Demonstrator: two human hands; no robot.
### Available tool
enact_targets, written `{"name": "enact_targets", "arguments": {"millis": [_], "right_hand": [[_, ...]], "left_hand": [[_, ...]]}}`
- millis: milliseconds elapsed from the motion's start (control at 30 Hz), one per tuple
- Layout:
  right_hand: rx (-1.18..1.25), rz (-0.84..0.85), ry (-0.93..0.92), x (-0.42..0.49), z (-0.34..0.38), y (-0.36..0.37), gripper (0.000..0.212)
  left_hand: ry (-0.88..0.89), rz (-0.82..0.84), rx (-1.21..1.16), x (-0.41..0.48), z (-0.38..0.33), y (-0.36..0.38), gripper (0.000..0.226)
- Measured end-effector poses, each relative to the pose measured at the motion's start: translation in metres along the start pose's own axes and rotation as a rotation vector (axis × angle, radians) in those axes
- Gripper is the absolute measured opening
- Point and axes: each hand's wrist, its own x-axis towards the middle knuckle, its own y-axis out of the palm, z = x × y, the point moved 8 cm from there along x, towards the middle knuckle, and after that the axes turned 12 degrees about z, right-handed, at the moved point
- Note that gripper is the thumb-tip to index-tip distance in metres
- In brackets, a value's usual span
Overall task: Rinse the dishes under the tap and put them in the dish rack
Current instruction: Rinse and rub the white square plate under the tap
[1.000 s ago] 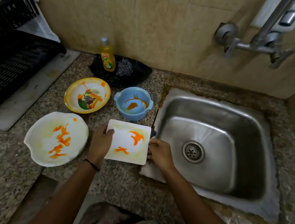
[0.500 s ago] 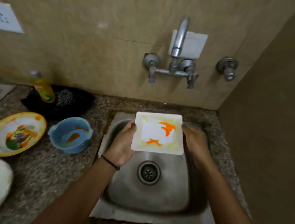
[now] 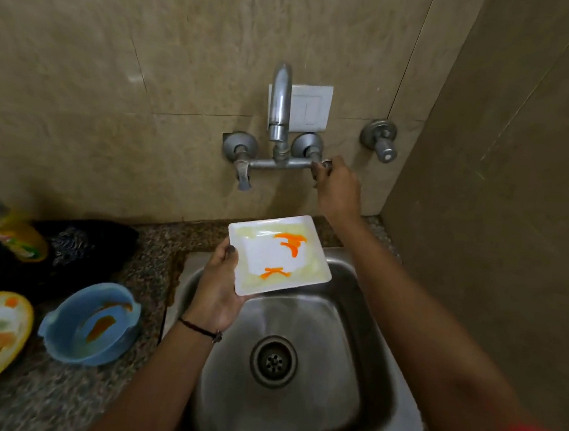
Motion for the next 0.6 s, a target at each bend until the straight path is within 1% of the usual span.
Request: {"name": "enact_targets", "arguments": {"millis": [67, 133, 233, 300, 367, 400, 433, 467, 500, 533, 567, 600], "right_hand": [[0.153, -0.012, 0.061, 0.002, -0.01, -0.001, 0.035], [0.278, 0.04, 0.111, 0.003, -0.02, 0.004, 0.038], [0.494, 0.119, 0.171, -0.002, -0.03, 0.012, 0.032], [0.501, 0.124, 0.198, -0.008, -0.034, 0.012, 0.029], [0.31, 0.05, 0.19, -0.028, -0.035, 0.005, 0.049], [0.186, 0.014, 0.128, -0.043, -0.032, 0.004, 0.053], [0.083, 0.021, 0.004, -0.061, -0.023, 0.009, 0.052], [0.013, 0.116, -0.131, -0.082, -0.011, 0.022, 0.049], [-0.04, 0.298, -0.228, -0.103, -0.004, 0.043, 0.05], [-0.143, 0.504, -0.288, -0.122, -0.003, 0.066, 0.053], [-0.3, 0.63, -0.323, -0.131, -0.009, 0.085, 0.058], [-0.45, 0.646, -0.319, -0.132, -0.018, 0.093, 0.061]], "left_hand": [[-0.009, 0.009, -0.001, 0.001, 0.002, 0.001, 0.038], [-0.024, 0.008, -0.003, 0.001, 0.004, 0.0, 0.038], [-0.048, 0.005, -0.012, 0.001, 0.008, -0.002, 0.038], [-0.061, 0.003, -0.029, 0.001, 0.011, -0.002, 0.036], [-0.062, -0.004, -0.03, 0.001, 0.011, -0.002, 0.032], [-0.062, -0.007, -0.03, 0.001, 0.012, -0.003, 0.03], [-0.06, -0.005, -0.036, 0.001, 0.013, -0.003, 0.028], [-0.058, 0.0, -0.05, 0.002, 0.015, -0.003, 0.027], [-0.058, 0.006, -0.065, 0.002, 0.016, -0.004, 0.026], [-0.058, 0.017, -0.073, 0.002, 0.018, -0.004, 0.027], [-0.058, 0.027, -0.069, 0.003, 0.019, -0.004, 0.029], [-0.058, 0.033, -0.059, 0.003, 0.02, -0.004, 0.03]]}}
